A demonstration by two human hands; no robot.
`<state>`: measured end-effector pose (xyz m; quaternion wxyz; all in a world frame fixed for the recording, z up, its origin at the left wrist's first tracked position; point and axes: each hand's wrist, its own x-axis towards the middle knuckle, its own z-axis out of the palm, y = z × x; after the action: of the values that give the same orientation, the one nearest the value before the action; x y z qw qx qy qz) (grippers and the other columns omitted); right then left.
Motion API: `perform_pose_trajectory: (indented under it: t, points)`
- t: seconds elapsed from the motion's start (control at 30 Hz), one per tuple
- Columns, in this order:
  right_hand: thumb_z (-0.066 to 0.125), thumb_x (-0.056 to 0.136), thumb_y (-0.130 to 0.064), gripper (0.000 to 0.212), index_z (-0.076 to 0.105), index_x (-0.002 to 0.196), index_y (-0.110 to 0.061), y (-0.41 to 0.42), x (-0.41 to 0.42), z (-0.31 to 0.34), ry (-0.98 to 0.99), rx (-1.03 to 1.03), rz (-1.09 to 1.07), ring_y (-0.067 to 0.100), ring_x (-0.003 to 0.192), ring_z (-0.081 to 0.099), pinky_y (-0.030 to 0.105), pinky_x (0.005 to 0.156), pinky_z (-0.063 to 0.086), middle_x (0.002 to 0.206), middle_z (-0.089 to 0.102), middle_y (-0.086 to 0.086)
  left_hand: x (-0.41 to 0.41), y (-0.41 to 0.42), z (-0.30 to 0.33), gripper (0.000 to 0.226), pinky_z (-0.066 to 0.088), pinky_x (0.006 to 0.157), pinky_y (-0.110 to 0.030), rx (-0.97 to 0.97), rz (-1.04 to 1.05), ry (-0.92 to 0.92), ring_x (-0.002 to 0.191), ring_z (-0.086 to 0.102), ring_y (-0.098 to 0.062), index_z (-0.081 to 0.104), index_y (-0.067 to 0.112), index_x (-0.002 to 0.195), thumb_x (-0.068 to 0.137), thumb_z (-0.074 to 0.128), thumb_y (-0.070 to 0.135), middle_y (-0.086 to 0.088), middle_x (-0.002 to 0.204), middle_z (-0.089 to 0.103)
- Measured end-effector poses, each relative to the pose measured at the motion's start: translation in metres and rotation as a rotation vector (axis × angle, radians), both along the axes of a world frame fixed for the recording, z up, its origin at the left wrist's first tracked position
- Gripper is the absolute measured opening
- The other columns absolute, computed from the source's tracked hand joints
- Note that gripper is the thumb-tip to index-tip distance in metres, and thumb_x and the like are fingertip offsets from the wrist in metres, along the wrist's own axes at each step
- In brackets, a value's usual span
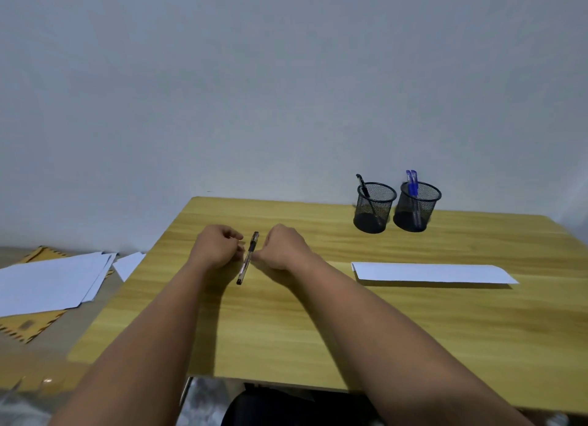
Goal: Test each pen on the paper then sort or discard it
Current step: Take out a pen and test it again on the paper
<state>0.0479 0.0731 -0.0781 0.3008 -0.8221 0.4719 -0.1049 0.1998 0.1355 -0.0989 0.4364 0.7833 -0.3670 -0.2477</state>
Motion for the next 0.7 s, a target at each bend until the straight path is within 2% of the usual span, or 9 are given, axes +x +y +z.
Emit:
perform_pose_trajectory:
  t: [0.07,0.17,0.23,0.3,0.43,0.53,0.6,0.7]
  points:
    - [0.08,0.079,-0.052,0.039,0.065,0.078,-0.016,0.004,0.001,-0.005,0.021,-0.017,-0.022,0.03,0.081,0.067,0.031,0.062,0.046,0.08,0.069,0.003,0.001,-0.002,-0.004,0.027,0.061,0.082,-0.041,-0.012,-0.035,-0.02,0.072,0.075,-0.024,0.072,0.012,0.09,0.089,0.048,-0.002,-0.007,0.078,0.077]
    - [0.073,0.08,-0.057,0.04,0.06,0.074,-0.02,0.009,0.004,-0.01,0.046,-0.059,-0.045,0.03,0.078,0.063,0.031,0.063,0.043,0.077,0.064,-0.001,-0.002,-0.004,-0.007,0.024,0.06,0.081,-0.039,-0.043,-0.079,-0.08,0.075,0.074,-0.02,0.072,0.019,0.09,0.09,0.056,0.001,-0.002,0.082,0.077]
    - [0.07,0.082,-0.054,0.034,0.065,0.081,-0.02,0.008,0.007,-0.01,0.05,-0.055,-0.045,0.03,0.082,0.065,0.032,0.065,0.046,0.083,0.067,-0.001,-0.002,-0.006,-0.008,0.025,0.06,0.082,-0.038,-0.051,-0.105,-0.091,0.078,0.075,-0.018,0.072,0.021,0.091,0.09,0.055,0.002,0.002,0.083,0.078]
    - [0.068,0.085,-0.053,0.036,0.07,0.096,-0.019,0.006,0.009,-0.009,0.058,-0.043,-0.051,0.032,0.091,0.068,0.033,0.07,0.049,0.096,0.071,0.002,-0.002,-0.008,-0.008,0.027,0.06,0.083,-0.039,-0.053,-0.12,-0.087,0.08,0.075,-0.016,0.071,0.022,0.092,0.091,0.054,0.002,0.003,0.083,0.078]
    - [0.066,0.083,-0.054,0.041,0.069,0.1,-0.016,0.005,0.007,-0.007,0.071,-0.033,-0.058,0.032,0.087,0.063,0.033,0.068,0.046,0.094,0.067,0.003,-0.007,-0.011,-0.005,0.026,0.062,0.075,-0.037,-0.076,-0.105,-0.042,0.082,0.076,-0.021,0.071,0.007,0.106,0.095,0.049,-0.003,-0.007,0.089,0.077]
    - [0.071,0.089,-0.038,0.03,0.058,0.101,-0.015,0.003,0.002,-0.005,0.143,-0.079,-0.049,0.03,0.091,0.058,0.034,0.073,0.046,0.098,0.06,0.002,-0.011,-0.011,-0.004,0.024,0.061,0.071,-0.037,-0.103,-0.096,-0.015,0.082,0.074,-0.025,0.07,0.004,0.11,0.096,0.052,-0.003,-0.01,0.091,0.075]
    - [0.073,0.091,-0.029,0.028,0.051,0.102,-0.016,0.0,-0.004,-0.003,0.175,-0.105,-0.048,0.031,0.097,0.06,0.035,0.074,0.045,0.105,0.061,0.005,-0.01,-0.012,-0.005,0.028,0.058,0.08,-0.036,-0.095,-0.11,-0.133,0.09,0.071,-0.021,0.071,0.012,0.115,0.094,0.058,0.001,-0.003,0.101,0.074]
    - [0.076,0.089,-0.034,0.028,0.058,0.1,-0.015,-0.008,-0.017,-0.001,0.13,-0.108,-0.037,0.032,0.103,0.067,0.035,0.073,0.047,0.108,0.069,0.006,-0.016,-0.009,-0.004,0.04,0.055,0.088,-0.035,-0.044,-0.169,-0.324,0.1,0.067,-0.016,0.07,0.024,0.123,0.089,0.061,0.007,0.003,0.113,0.069]
